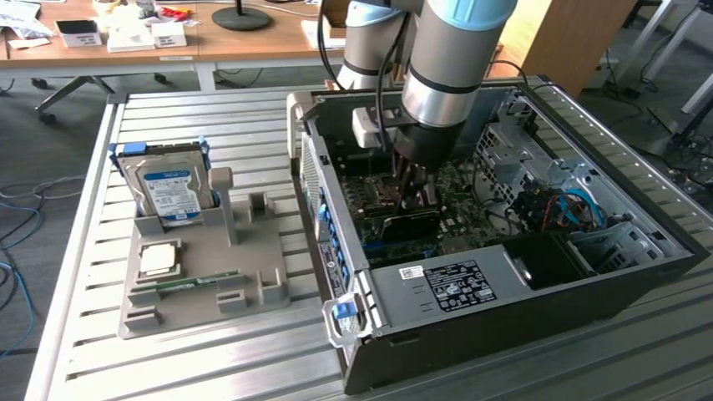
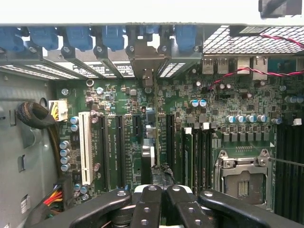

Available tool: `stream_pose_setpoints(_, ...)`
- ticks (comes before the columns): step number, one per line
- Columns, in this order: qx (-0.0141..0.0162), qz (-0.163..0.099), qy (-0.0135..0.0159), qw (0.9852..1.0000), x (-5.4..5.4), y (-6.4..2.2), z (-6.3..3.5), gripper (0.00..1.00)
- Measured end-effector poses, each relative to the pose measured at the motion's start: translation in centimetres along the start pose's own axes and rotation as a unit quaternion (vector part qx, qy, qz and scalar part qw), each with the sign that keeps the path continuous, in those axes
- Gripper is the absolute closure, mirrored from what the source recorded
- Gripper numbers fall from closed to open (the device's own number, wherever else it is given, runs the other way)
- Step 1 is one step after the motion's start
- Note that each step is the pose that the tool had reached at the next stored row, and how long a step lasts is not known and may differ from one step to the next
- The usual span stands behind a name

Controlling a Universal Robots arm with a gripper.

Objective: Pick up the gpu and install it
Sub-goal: 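Press down on the gpu until it lock into place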

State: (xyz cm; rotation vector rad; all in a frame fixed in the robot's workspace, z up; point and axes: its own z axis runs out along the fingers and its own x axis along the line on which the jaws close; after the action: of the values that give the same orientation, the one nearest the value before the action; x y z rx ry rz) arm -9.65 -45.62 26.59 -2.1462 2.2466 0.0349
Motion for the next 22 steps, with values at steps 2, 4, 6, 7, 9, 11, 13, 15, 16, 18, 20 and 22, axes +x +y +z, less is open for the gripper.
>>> stream_pose_setpoints(2,-0.0001,0.000,0.0002,1.0000,0.00,0.01,0.01,0.89)
stream_pose_setpoints(4,-0.0001,0.000,0.0002,1.0000,0.01,0.01,0.01,0.89)
stream_pose_setpoints(6,0.0001,0.000,-0.0001,1.0000,0.00,0.01,0.08,0.89)
stream_pose_setpoints(7,0.0000,0.000,-0.0001,1.0000,0.00,0.01,0.14,0.89)
stream_pose_setpoints(9,-0.0001,0.000,0.0002,1.0000,0.01,0.01,0.17,0.89)
stream_pose_setpoints(11,-0.0001,0.000,0.0002,1.0000,0.01,0.01,0.17,0.89)
stream_pose_setpoints(13,-0.0001,0.000,0.0001,1.0000,0.01,0.01,0.19,0.89)
stream_pose_setpoints(15,0.0000,0.000,0.0001,1.0000,0.01,0.01,0.27,0.89)
stream_pose_setpoints(16,-0.0001,0.000,0.0003,1.0000,0.02,0.01,0.28,0.89)
stream_pose_setpoints(18,-0.0001,0.000,0.0003,1.0000,0.02,0.01,0.29,0.89)
stream_pose_setpoints(20,-0.0001,0.000,0.0001,1.0000,0.01,0.01,0.30,0.89)
stream_pose_setpoints(22,0.0000,0.000,0.0001,1.0000,0.01,0.01,0.33,0.89)
